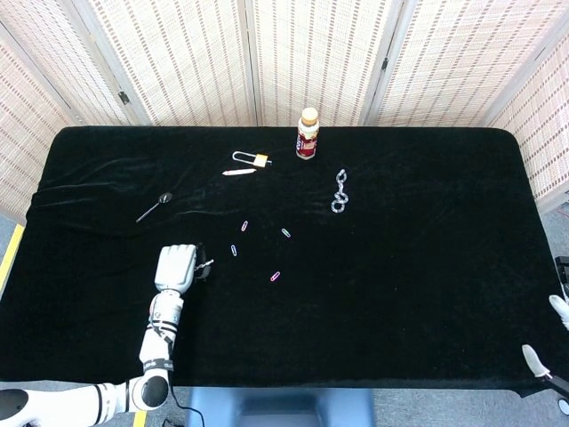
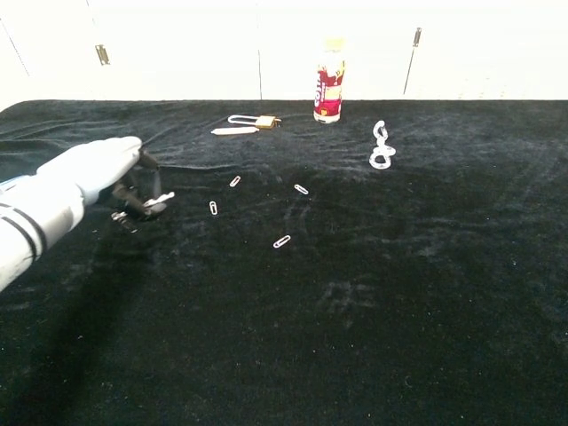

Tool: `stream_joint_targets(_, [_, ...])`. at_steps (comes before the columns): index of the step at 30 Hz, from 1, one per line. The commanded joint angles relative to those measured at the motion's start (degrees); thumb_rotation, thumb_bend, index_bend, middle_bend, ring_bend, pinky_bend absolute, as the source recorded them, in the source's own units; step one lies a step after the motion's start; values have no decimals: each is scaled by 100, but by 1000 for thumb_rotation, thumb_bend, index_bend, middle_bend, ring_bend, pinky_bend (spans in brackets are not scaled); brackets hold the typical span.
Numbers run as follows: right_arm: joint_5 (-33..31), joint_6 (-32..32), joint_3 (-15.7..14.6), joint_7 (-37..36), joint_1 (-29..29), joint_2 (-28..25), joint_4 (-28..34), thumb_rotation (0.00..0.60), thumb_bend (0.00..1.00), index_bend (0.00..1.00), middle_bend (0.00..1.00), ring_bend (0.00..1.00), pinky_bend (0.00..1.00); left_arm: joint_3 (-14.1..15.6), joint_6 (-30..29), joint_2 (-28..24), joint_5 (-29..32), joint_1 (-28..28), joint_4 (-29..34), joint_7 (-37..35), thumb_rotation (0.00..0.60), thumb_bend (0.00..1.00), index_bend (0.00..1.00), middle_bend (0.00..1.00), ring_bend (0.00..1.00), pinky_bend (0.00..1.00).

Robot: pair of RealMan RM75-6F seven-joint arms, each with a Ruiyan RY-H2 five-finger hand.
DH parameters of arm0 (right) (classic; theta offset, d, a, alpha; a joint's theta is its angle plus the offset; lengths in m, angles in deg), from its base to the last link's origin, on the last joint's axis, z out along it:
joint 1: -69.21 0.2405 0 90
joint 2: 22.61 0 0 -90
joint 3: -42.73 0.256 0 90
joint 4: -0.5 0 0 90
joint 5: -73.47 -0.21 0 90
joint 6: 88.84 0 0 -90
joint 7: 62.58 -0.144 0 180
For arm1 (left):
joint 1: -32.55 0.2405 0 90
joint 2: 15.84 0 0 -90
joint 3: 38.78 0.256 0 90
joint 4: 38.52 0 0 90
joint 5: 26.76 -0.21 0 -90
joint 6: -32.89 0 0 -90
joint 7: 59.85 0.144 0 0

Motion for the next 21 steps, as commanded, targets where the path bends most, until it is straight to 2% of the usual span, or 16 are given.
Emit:
stream_joint_targets(1, [21, -33, 0, 56, 9, 7, 26, 600, 358, 0, 0, 0, 0, 45, 13, -40, -16, 20, 19, -30, 600, 542, 801, 1000, 1000, 1000])
stream_joint_targets(5, [71, -78, -14, 152, 27, 11, 62, 600, 357, 0, 0, 0, 0, 40, 2, -73, -16, 17, 70, -55, 600, 544, 798, 1000, 1000, 1000])
stream_joint_targets(7, [62, -89, -10, 164, 27, 8, 78, 600, 357, 0, 0, 0, 0, 49, 40, -114, 11, 12, 109, -50, 600, 500, 721, 1000, 1000, 1000])
stream_joint_targets(8, [57, -91, -8, 160, 26, 7, 83, 600, 357, 0, 0, 0, 0, 60, 69, -142, 68, 5, 129, 9, 600, 431, 632, 1000, 1000, 1000])
stream_joint_targets(10, [54, -93, -6, 157, 24, 3, 86, 600, 357, 0, 0, 0, 0, 73, 159, -236, 250, -31, 218, 202, 600, 227, 289, 1000, 1000, 1000])
stream_joint_targets(11, [50, -95, -4, 156, 24, 2, 87, 600, 357, 0, 0, 0, 0, 75, 170, -263, 271, -45, 240, 235, 600, 169, 112, 1000, 1000, 1000])
stream_joint_targets(13, [49, -104, -2, 161, 25, 3, 91, 600, 358, 0, 0, 0, 0, 99, 177, -310, 274, -59, 268, 276, 600, 144, 7, 1000, 1000, 1000])
stream_joint_targets(21, [78, -142, -6, 278, 32, 17, 125, 600, 358, 0, 0, 0, 0, 177, -49, -633, 120, 5, 732, 325, 600, 122, 0, 1000, 1000, 1000])
